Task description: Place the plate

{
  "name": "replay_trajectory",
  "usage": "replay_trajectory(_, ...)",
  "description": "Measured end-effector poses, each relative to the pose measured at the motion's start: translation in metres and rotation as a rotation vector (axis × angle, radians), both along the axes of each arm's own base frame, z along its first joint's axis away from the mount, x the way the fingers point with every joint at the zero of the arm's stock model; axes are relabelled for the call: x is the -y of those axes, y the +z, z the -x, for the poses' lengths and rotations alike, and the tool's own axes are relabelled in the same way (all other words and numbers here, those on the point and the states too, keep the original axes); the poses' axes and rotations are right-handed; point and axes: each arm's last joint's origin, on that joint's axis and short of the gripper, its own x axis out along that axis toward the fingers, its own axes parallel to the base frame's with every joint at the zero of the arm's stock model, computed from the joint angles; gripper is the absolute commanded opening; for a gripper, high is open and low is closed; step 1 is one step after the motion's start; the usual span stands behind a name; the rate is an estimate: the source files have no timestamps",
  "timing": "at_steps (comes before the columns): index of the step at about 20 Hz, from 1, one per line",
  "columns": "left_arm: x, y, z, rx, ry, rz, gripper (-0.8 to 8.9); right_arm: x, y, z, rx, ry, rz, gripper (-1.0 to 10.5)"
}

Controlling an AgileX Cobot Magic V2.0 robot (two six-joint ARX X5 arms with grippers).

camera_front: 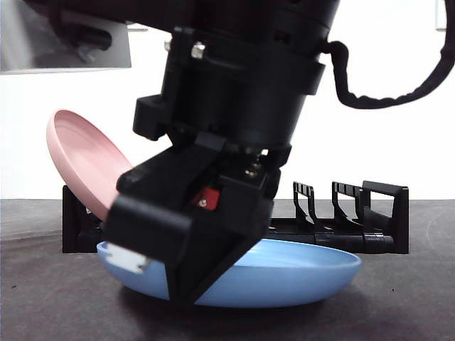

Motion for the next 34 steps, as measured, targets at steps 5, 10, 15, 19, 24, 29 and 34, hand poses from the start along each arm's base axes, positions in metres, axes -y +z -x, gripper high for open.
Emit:
replay_trajectory(5,0.000,0.000,0.000,0.000,0.000,0.000,2.82,-0.004,-0.011,0.000,-0.062,0.018,0.012,1.8)
replay_trajectory(10,0.000,0.000,0.000,0.002,0.000,0.000,2.81,-0.017,0.036,-0.002,-0.138,0.036,-0.182,2.4)
replay_trajectory(15,0.002,0.007,-0.008,0.068,0.011,0.025,2.81,0.034,0.105,-0.039,-0.089,-0.234,-0.342,2.4)
replay_trajectory(19,0.010,0.018,-0.029,0.077,-0.011,0.039,2.82,0.094,0.126,-0.061,-0.097,-0.503,-0.345,2.4)
replay_trajectory(24,0.026,0.030,-0.084,0.013,-0.053,0.033,2.82,0.144,0.147,-0.067,-0.043,-0.683,-0.403,2.4)
replay_trajectory(29,0.039,0.039,-0.136,-0.006,-0.062,0.018,2.82,0.164,0.156,-0.063,-0.002,-0.748,-0.432,2.4)
replay_trajectory(34,0.043,0.019,-0.165,-0.073,-0.033,-0.047,2.81,0.169,0.155,-0.065,0.042,-0.805,-0.387,2.4)
